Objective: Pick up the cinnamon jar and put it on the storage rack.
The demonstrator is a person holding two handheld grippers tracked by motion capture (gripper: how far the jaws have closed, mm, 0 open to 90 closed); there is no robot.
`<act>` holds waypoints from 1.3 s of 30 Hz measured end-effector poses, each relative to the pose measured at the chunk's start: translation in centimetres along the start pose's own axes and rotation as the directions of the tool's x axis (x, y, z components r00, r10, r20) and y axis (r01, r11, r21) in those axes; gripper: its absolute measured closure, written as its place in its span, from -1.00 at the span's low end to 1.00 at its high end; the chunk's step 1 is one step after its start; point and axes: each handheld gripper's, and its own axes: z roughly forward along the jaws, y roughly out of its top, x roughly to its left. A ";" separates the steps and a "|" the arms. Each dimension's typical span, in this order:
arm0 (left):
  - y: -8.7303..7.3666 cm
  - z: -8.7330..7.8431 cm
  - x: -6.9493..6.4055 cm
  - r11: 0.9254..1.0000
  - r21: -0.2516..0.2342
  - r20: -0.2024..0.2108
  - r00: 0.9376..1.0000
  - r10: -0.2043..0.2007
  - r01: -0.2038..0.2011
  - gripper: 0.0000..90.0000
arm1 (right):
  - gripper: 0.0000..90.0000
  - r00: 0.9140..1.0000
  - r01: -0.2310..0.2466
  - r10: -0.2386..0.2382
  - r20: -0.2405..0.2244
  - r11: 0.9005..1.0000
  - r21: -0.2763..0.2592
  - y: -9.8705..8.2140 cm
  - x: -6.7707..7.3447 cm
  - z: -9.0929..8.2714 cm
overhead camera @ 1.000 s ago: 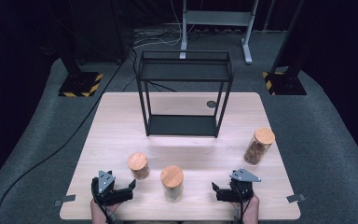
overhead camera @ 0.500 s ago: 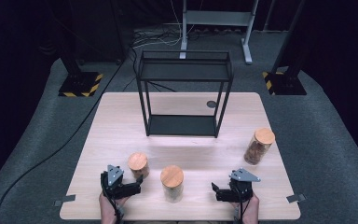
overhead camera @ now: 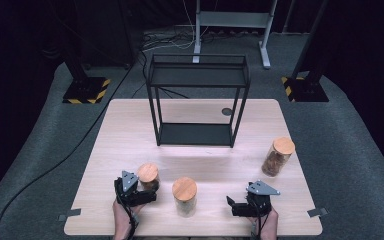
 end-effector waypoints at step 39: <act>0.3 0.7 -0.3 0.998 -0.062 0.040 0.999 0.028 -0.026 -0.46 | -1.00 1.000 -0.008 0.008 -0.007 1.000 0.004 0.1 -0.2 0.1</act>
